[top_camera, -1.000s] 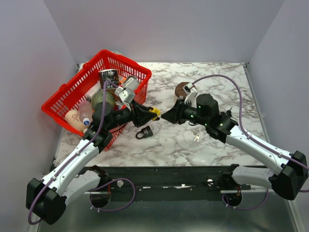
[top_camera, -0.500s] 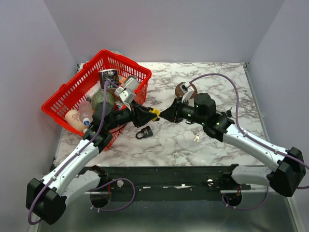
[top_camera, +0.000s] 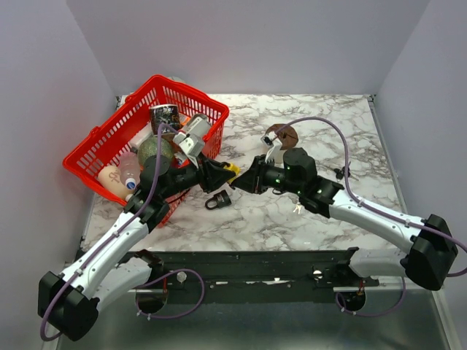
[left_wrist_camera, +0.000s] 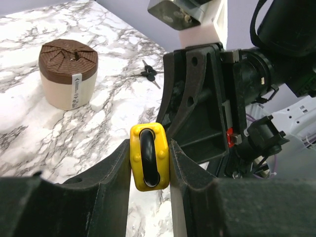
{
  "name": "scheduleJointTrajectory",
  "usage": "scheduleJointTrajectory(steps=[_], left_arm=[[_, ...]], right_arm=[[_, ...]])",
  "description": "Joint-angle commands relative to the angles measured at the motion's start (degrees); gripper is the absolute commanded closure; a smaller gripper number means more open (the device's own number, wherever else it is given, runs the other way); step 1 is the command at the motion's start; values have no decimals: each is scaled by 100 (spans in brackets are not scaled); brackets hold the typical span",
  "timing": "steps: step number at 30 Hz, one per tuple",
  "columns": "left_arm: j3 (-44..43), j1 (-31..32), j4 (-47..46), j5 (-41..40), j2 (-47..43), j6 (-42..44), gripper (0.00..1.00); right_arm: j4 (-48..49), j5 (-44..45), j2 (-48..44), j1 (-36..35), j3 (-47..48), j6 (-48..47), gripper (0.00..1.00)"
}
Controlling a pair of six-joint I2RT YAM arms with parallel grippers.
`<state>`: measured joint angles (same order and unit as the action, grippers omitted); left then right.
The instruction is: Unlock with the key
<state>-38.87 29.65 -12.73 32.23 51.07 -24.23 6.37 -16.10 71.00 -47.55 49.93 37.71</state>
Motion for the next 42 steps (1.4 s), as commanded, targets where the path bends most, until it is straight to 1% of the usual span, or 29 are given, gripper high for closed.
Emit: scheduleJointTrajectory(steps=[1, 7, 8, 16, 18, 26, 31, 35, 38, 39, 40, 42], left_arm=[[-156, 15, -80, -612, -229, 270, 100], [-173, 23, -45, -656, -132, 164, 100], [-173, 23, -54, -648, -132, 147, 100], [-138, 41, -98, -718, -132, -3, 100], [-112, 50, -98, -762, -132, -82, 100], [-77, 146, -195, -744, -44, -223, 100], [-42, 190, -186, -841, -9, -336, 100], [-24, 225, -177, -946, 52, -486, 100], [-15, 261, -186, -938, 131, -574, 100], [-6, 278, -186, -929, 158, -635, 100], [-15, 287, -212, -911, 193, -671, 100], [11, 313, -247, -859, 219, -758, 100]], right_arm=[[425, -122, 142, -237, -212, 263, 73], [970, -43, 239, -430, -212, 377, 73], [1197, -25, 230, -448, -247, 403, 73], [2007, 335, 186, -492, -615, 517, 73], [2368, 431, 195, -518, -704, 535, 73], [3167, 494, 502, -545, -678, 403, 72], [3467, 695, 625, -623, -669, 211, 72], [3844, 1064, 722, -738, -765, -62, 72], [3977, 1564, 784, -887, -809, -264, 72], [3968, 2131, 792, -966, -818, -352, 72], [4012, 2450, 792, -1176, -845, -613, 71], [4363, 3074, 827, -1335, -941, -879, 71]])
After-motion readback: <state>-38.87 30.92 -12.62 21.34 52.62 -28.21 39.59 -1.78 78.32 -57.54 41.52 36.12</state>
